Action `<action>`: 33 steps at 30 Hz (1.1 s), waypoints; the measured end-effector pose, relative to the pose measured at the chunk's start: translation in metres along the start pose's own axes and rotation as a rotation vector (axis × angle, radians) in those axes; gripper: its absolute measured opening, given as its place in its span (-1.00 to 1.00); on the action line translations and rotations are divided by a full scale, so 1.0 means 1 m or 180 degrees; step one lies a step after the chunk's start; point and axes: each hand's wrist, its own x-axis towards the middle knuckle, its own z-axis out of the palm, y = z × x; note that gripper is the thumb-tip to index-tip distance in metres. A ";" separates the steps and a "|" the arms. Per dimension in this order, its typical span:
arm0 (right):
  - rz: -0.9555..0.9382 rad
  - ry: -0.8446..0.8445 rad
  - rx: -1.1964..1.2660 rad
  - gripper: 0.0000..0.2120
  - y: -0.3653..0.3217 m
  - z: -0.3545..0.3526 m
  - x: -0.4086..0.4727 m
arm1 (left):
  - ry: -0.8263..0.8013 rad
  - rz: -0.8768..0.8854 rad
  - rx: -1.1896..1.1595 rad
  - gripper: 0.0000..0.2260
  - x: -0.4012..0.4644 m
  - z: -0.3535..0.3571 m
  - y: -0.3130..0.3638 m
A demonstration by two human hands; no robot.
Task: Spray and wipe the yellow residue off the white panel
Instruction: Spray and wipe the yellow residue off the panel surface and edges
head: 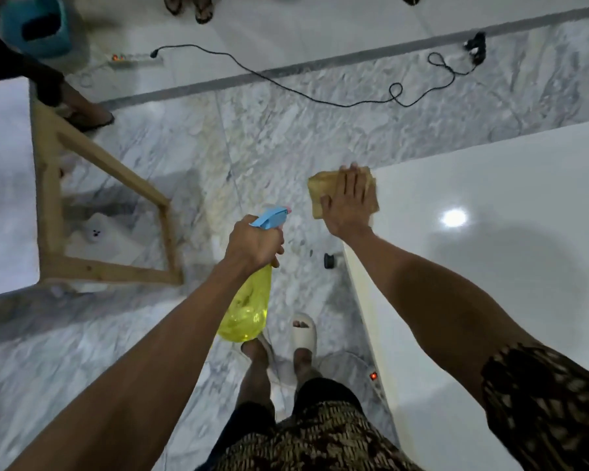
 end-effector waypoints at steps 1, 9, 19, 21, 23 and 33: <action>0.0022 -0.0051 0.0021 -0.31 -0.002 -0.001 0.006 | 0.0016 -0.0018 -0.0022 -0.46 -0.002 0.006 -0.001; 0.0065 0.0056 -0.0230 -0.26 -0.002 0.018 0.014 | 0.0065 -0.0075 0.0068 -0.50 -0.012 0.033 -0.011; -0.0189 -0.0108 -0.0564 -0.27 0.007 0.013 -0.005 | 0.0042 -0.0157 0.0287 -0.80 -0.041 0.045 -0.043; -0.0271 -0.0073 -0.0616 -0.27 0.012 0.016 -0.015 | 0.0058 -0.0145 0.0287 -0.75 -0.045 0.045 -0.048; -0.0337 -0.0095 -0.0663 -0.26 0.018 0.021 -0.028 | 0.0064 -0.0137 0.0301 -0.76 -0.050 0.045 -0.056; -0.0399 0.0026 -0.0538 -0.25 0.059 0.045 -0.124 | -0.0084 0.0024 0.0353 -0.50 -0.109 0.056 -0.098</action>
